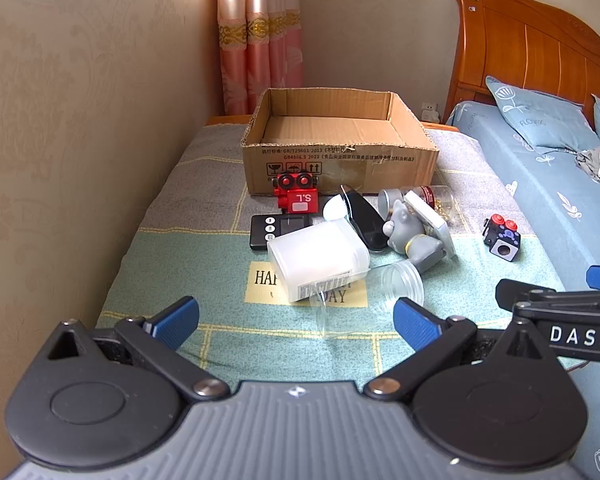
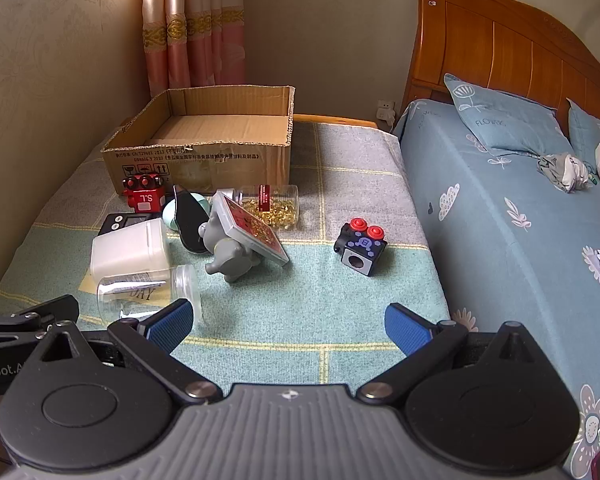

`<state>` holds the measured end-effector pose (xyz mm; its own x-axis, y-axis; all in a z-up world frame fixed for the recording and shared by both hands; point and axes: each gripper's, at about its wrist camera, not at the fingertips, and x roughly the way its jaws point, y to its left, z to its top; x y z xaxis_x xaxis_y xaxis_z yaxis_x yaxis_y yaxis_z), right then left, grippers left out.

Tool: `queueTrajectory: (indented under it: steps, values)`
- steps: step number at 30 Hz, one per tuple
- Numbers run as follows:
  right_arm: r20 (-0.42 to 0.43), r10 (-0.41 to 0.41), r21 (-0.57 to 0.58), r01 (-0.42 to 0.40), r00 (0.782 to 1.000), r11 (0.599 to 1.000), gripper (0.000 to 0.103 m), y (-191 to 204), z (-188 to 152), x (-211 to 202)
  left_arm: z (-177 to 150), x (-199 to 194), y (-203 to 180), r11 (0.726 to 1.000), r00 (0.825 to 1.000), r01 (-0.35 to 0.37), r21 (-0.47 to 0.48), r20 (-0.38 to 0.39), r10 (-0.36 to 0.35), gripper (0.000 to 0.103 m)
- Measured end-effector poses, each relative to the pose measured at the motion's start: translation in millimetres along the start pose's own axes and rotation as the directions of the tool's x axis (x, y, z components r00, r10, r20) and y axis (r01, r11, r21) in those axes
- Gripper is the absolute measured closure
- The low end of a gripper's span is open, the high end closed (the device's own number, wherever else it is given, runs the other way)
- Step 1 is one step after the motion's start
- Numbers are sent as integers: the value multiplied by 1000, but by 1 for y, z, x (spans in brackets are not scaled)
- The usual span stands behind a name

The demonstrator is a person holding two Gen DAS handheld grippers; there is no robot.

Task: Organize rigid objects
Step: 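Move the left tool toward the clear plastic jar lying on the blanket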

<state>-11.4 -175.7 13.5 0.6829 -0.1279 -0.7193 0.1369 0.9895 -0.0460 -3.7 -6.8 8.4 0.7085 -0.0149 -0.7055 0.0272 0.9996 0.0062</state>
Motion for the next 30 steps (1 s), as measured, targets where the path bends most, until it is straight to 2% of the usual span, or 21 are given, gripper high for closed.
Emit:
queueTrajectory:
  steps: [22, 30]
  values:
    - [6, 5, 10, -5, 1000, 1000, 0, -2, -3, 0, -2, 0, -1, 1000, 1000, 5, -3, 5, -5, 1]
    - [26, 22, 21, -22, 999, 1000, 0, -7, -4, -1, -1, 1, 0, 999, 999, 36, -1, 14, -35, 1]
